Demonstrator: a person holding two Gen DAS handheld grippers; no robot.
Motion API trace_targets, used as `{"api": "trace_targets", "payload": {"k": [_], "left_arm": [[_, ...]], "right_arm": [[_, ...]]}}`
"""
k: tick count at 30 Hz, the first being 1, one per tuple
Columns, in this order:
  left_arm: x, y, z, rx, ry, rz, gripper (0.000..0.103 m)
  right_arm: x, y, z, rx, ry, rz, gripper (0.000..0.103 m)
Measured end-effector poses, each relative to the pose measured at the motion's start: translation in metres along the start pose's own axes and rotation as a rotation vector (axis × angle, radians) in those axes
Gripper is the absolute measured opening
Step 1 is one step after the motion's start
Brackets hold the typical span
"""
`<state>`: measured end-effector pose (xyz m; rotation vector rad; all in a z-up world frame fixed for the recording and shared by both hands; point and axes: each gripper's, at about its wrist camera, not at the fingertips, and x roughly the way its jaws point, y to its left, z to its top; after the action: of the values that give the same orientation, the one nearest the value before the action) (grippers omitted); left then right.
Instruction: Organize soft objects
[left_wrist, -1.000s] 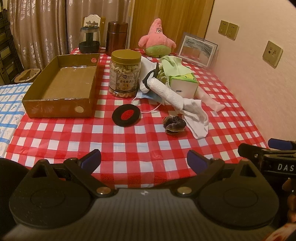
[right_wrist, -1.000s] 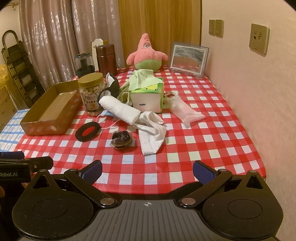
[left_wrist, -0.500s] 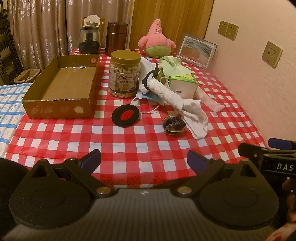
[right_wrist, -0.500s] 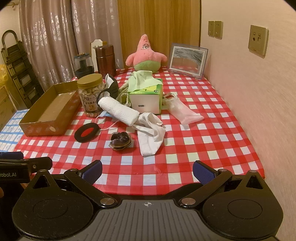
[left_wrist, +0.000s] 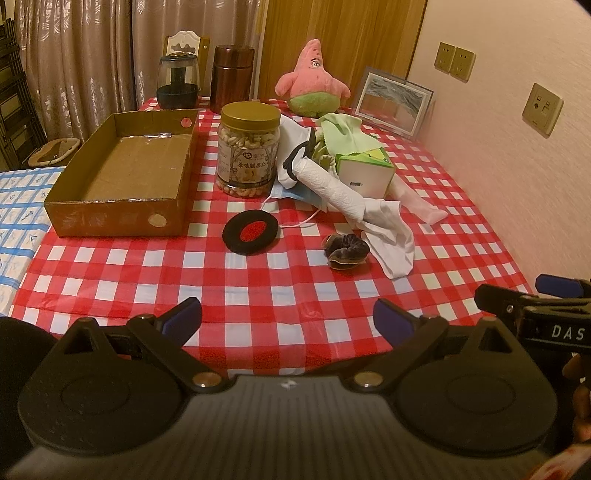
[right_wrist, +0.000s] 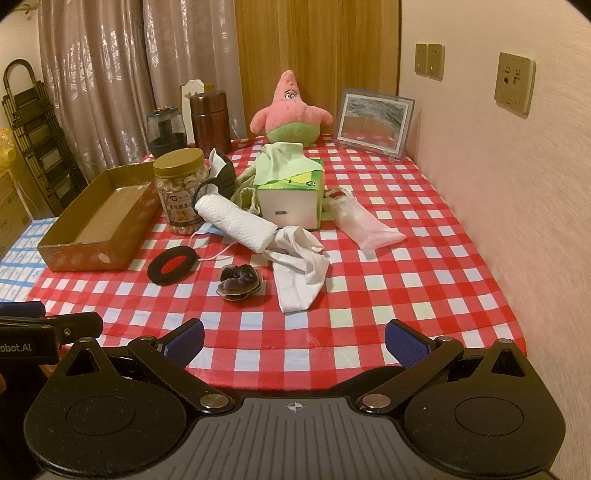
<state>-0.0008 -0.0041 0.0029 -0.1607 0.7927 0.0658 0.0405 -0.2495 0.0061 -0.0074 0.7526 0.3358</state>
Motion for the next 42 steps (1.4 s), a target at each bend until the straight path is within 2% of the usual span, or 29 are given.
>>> {"api": "trace_targets", "payload": {"k": [34,42], "left_arm": [[0.0,0.0,0.001,-0.001,0.001,-0.003,0.098],[0.015,0.003,0.017,-0.004,0.031,-0.041,0.099]], "right_arm": [[0.0,-0.005,0.005,0.005,0.001,-0.001,0.103],[0.019,-0.006,0.007,0.006,0.013,0.008,0.103]]}}
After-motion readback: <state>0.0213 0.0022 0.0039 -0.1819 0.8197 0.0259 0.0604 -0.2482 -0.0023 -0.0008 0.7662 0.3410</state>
